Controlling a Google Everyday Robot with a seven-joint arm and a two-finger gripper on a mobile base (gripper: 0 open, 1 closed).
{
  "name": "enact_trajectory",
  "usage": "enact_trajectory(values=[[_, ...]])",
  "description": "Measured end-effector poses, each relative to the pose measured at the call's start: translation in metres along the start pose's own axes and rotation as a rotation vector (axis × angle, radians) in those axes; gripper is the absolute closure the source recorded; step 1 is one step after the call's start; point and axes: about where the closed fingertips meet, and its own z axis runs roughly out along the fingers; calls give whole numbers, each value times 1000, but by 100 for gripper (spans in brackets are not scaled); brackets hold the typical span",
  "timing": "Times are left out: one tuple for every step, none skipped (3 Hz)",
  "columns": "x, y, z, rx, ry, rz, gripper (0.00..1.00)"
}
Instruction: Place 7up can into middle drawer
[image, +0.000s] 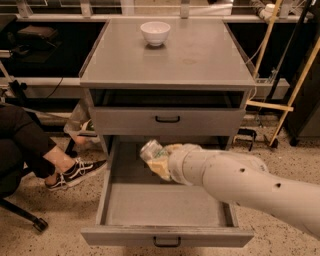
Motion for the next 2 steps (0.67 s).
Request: enact_trajectory(values=[[54,4,9,-1,89,81,100],[54,4,9,-1,90,82,100]])
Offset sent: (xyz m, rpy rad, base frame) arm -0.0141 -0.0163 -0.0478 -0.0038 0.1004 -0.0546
